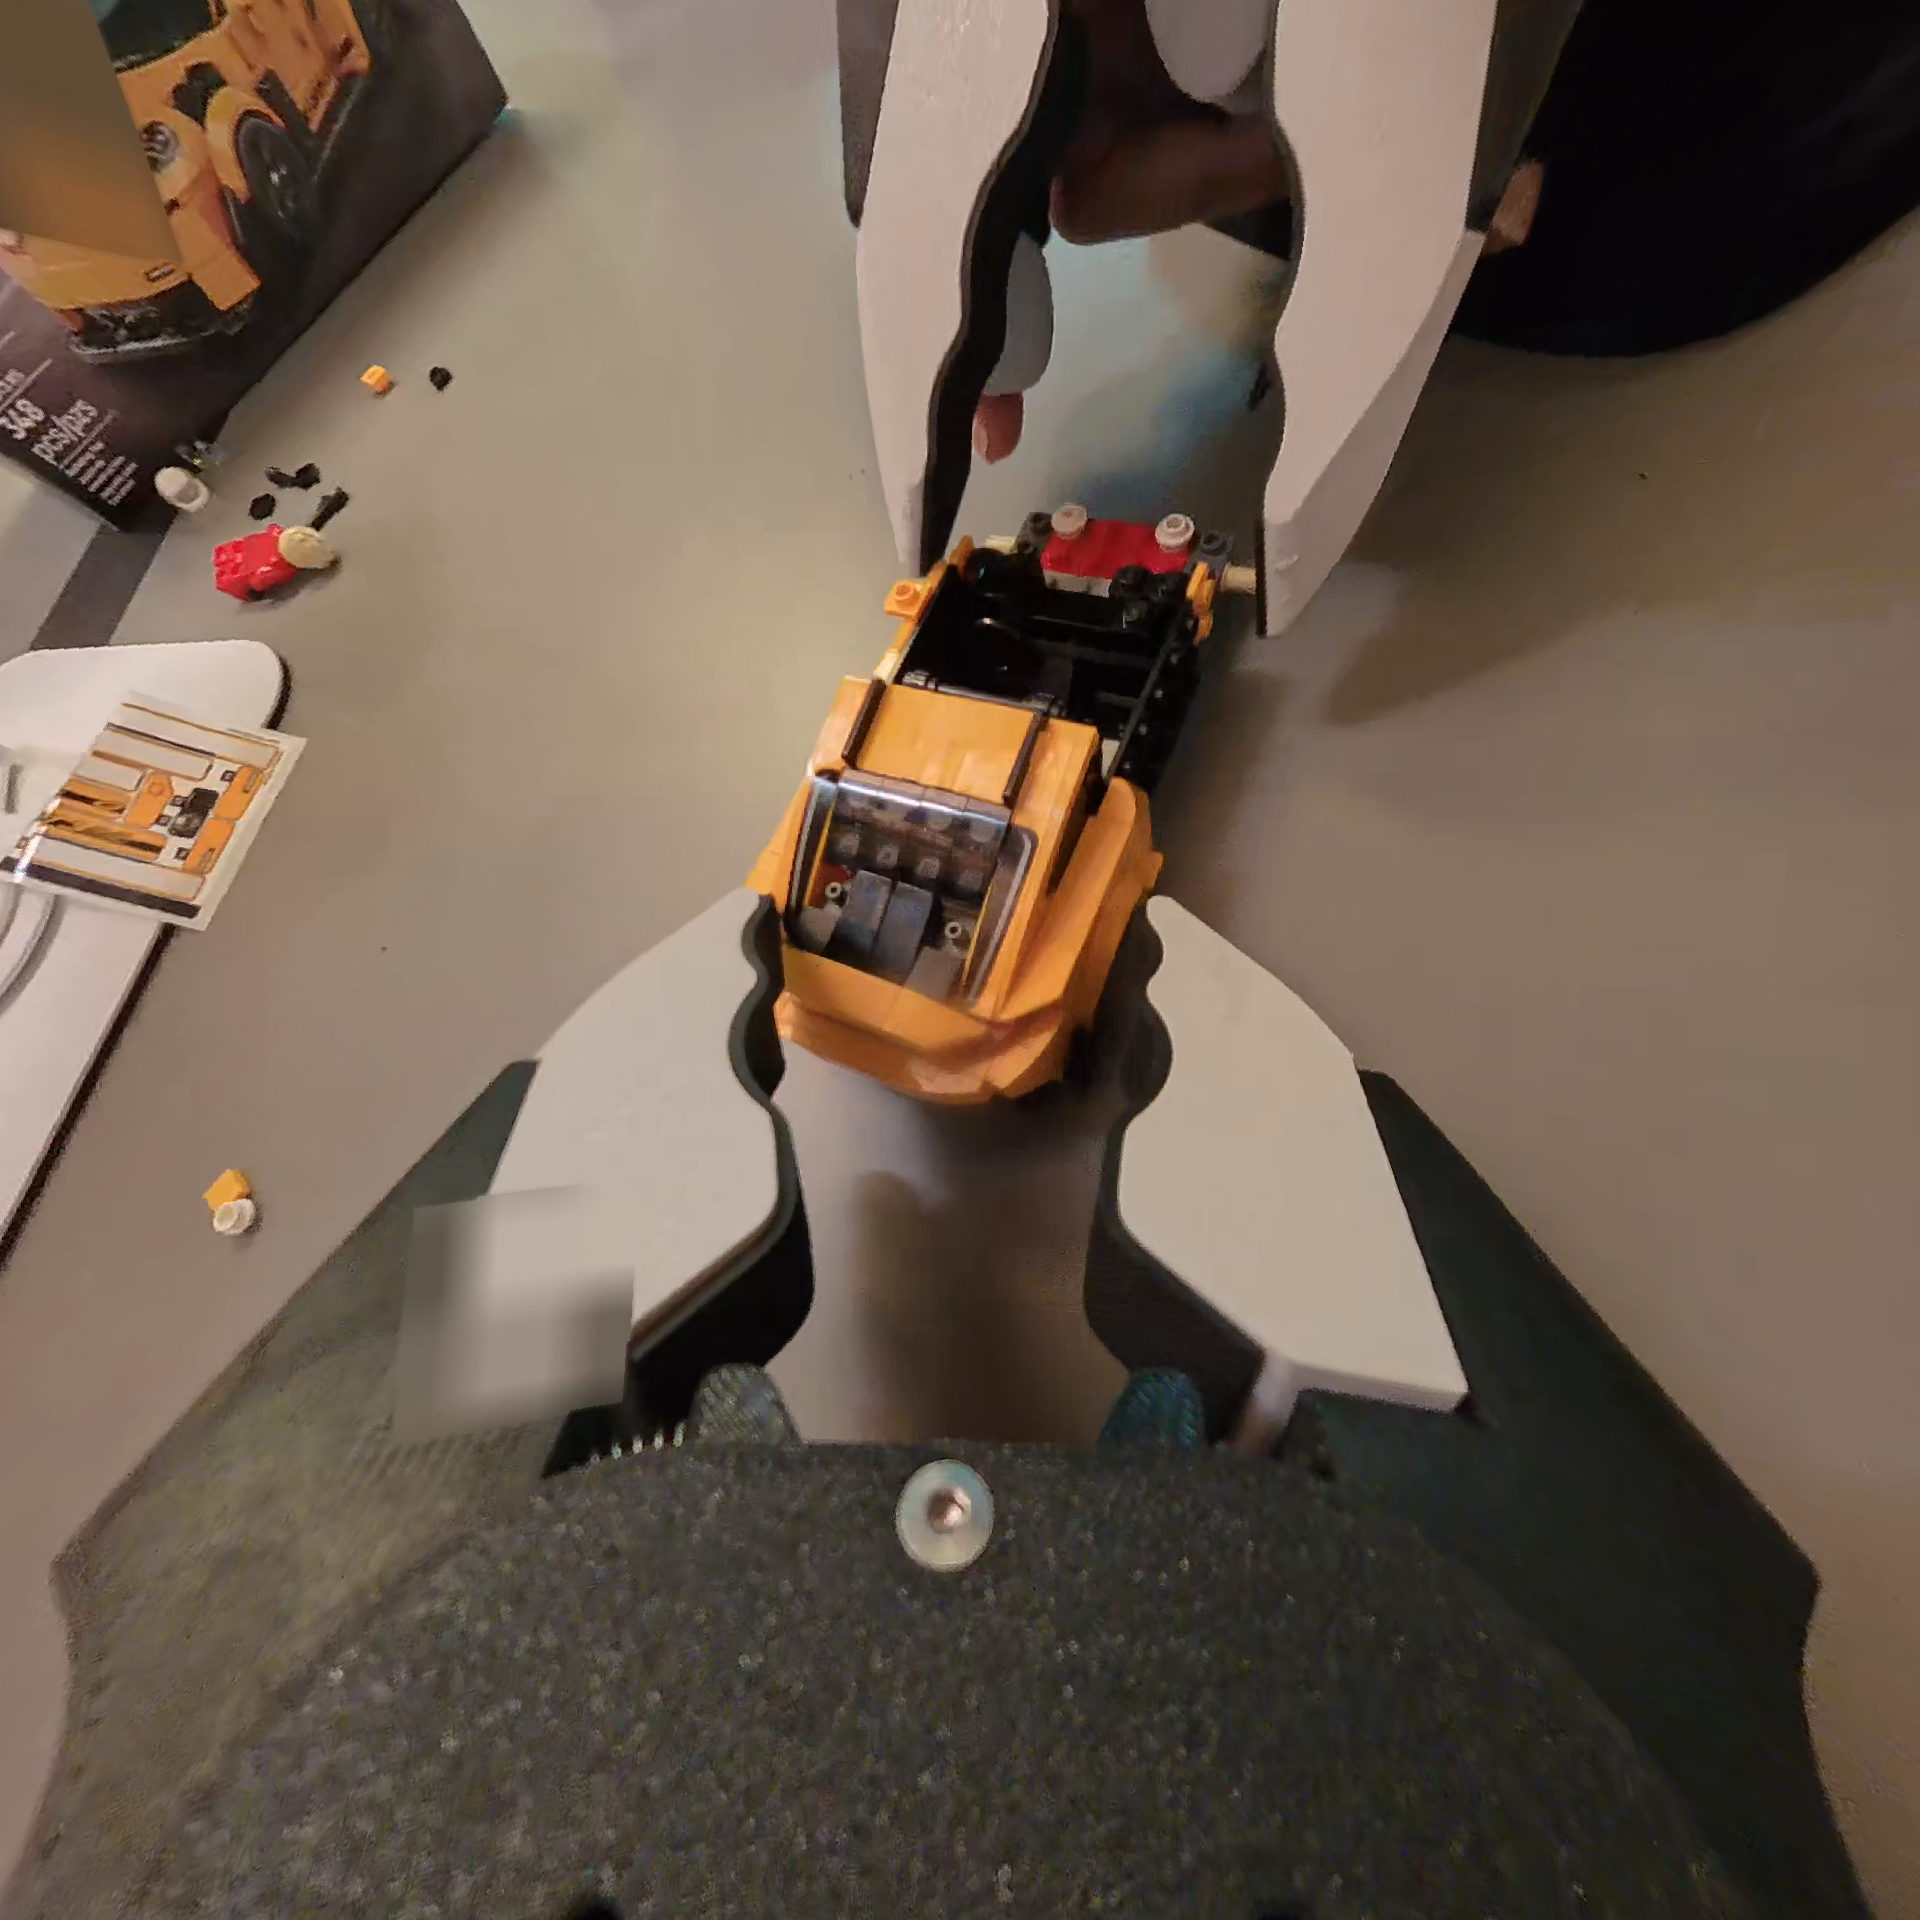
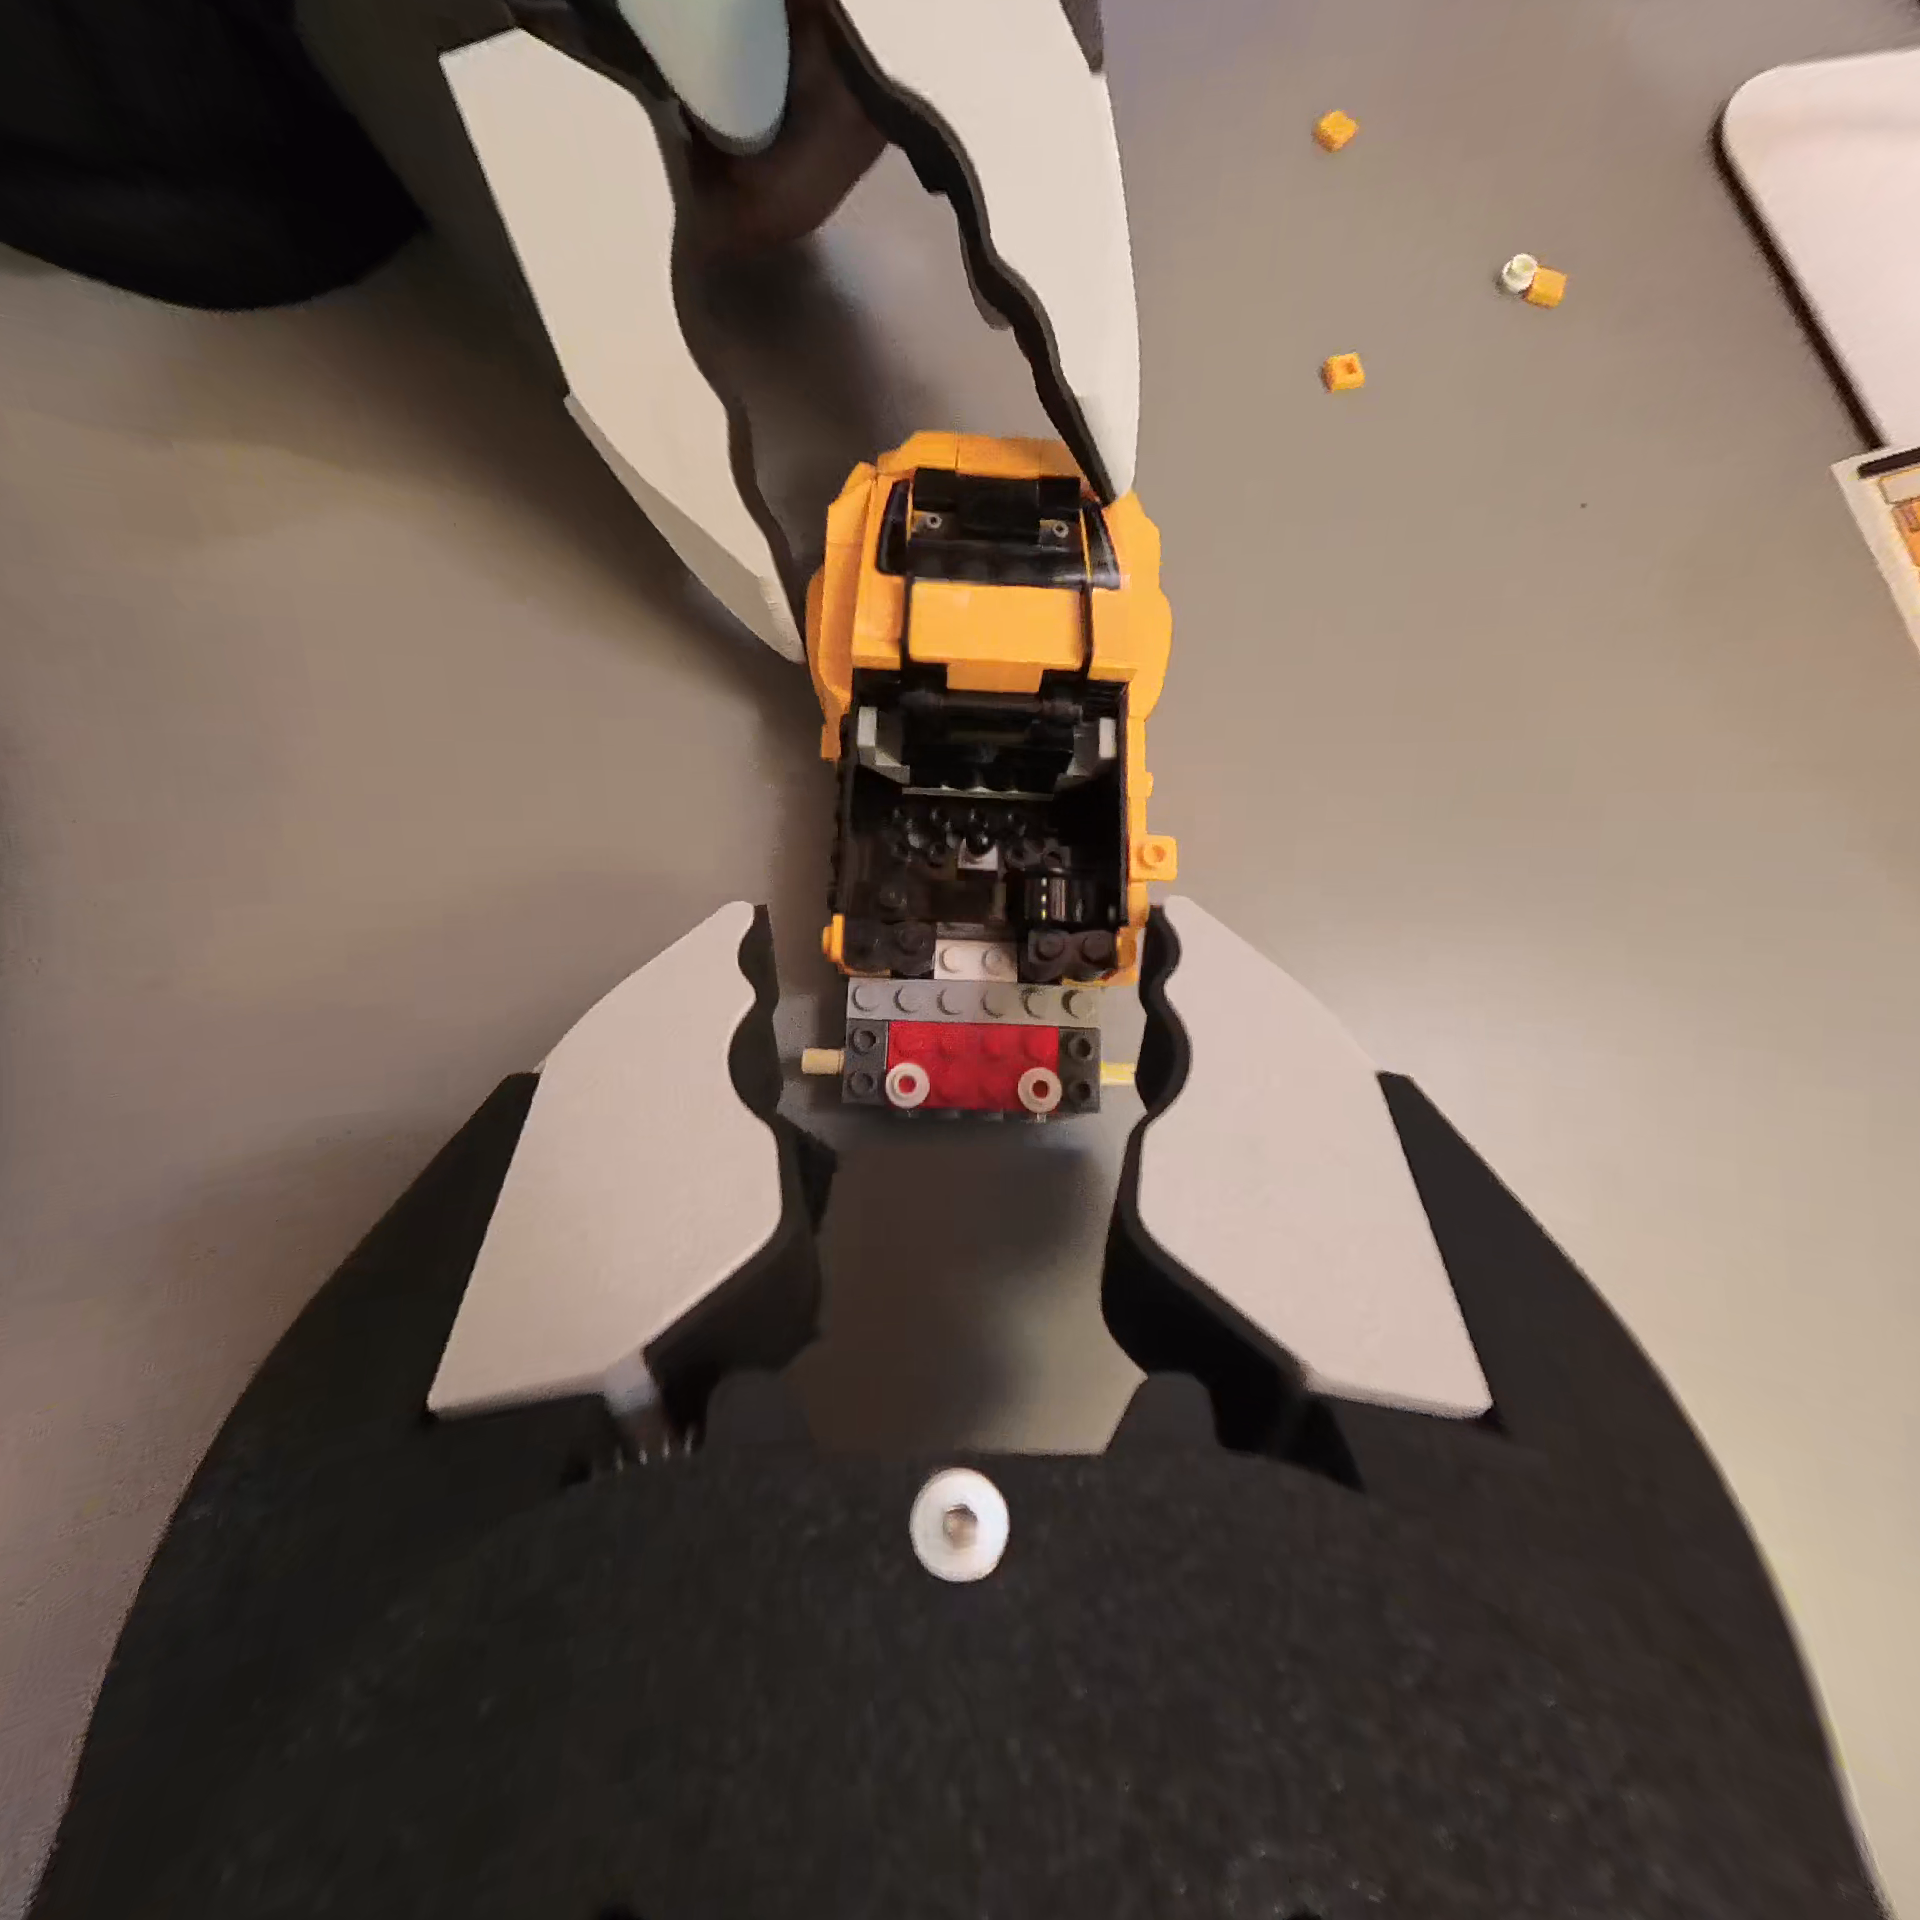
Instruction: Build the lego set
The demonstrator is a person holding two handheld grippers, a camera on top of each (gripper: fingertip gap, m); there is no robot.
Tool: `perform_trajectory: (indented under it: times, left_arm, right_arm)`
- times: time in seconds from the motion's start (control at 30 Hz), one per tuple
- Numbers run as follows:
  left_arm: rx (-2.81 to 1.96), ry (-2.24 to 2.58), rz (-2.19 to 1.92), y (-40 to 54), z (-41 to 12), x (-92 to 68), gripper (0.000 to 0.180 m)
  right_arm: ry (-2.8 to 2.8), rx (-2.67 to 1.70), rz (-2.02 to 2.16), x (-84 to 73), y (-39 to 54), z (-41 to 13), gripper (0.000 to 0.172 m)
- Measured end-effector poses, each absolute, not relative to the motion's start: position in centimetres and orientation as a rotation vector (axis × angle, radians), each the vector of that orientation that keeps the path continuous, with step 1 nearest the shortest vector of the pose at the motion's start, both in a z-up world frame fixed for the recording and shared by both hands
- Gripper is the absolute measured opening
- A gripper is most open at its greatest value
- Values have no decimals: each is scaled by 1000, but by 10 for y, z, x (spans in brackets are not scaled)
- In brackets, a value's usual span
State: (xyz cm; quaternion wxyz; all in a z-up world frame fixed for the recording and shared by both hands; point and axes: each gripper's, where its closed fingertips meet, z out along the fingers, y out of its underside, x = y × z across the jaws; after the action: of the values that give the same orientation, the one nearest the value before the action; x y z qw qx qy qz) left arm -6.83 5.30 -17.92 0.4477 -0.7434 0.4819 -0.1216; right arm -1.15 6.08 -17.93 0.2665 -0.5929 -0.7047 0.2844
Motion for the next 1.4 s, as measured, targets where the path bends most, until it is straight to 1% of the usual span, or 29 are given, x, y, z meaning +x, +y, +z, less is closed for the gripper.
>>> perform_trajectory:
  times: [0.13, 0.27, 0.43, 0.5, 0.57, 0.63, 0.7, 0.77, 0.87, 0.93, 1.03, 1.23, 1.3, 1.4]
  left_arm:
    - [-1849, 1175, -267, 57, -180, -71, 63]
    - [-1864, 1156, -259, 59, -178, -75, 64]
    - [-1853, 1105, -266, 60, -168, -78, 54]
    - [-1864, 1108, -271, 59, -169, -76, 47]
    - [-1876, 1131, -296, 55, -174, -71, 41]
    - [-1882, 1156, -306, 53, -178, -67, 38]
    - [-1893, 1175, -304, 51, -183, -65, 36]
    - [-1904, 1176, -284, 53, -186, -66, 35]
    - [-1924, 1158, -280, 55, -186, -72, 37]
    - [-1942, 1130, -294, 56, -184, -78, 37]
    - [-1965, 1077, -288, 60, -182, -87, 30]
    - [-2025, 1057, -223, 65, -192, -92, 20]
    - [-2014, 1052, -230, 66, -191, -90, 19]
    - [-1979, 1051, -270, 65, -186, -83, 17]
  right_arm:
    - [-1924, -1646, 660, -17, 71, -191, 64]
    - [-1851, -1715, 632, -18, 75, -191, 61]
    - [-1542, -1931, 481, -9, 97, -191, 61]
    - [-1469, -1967, 453, -5, 98, -191, 61]
    - [-1469, -1980, 478, -4, 86, -190, 61]
    - [-1496, -1973, 534, -5, 70, -188, 64]
    - [-1552, -1951, 606, -5, 51, -185, 63]
    - [-1658, -1877, 752, -8, 25, -178, 51]
    - [-1784, -1746, 1028, -13, -14, -162, 40]
    - [-1754, -1692, 1085, -14, -10, -151, 40]
    - [-1671, -1660, 1020, -13, 25, -141, 40]
    - [-1684, -1703, 863, -7, 80, -161, 40]
    - [-1744, -1703, 861, -5, 83, -169, 38]
    - [-1835, -1667, 992, -5, 67, -171, 37]
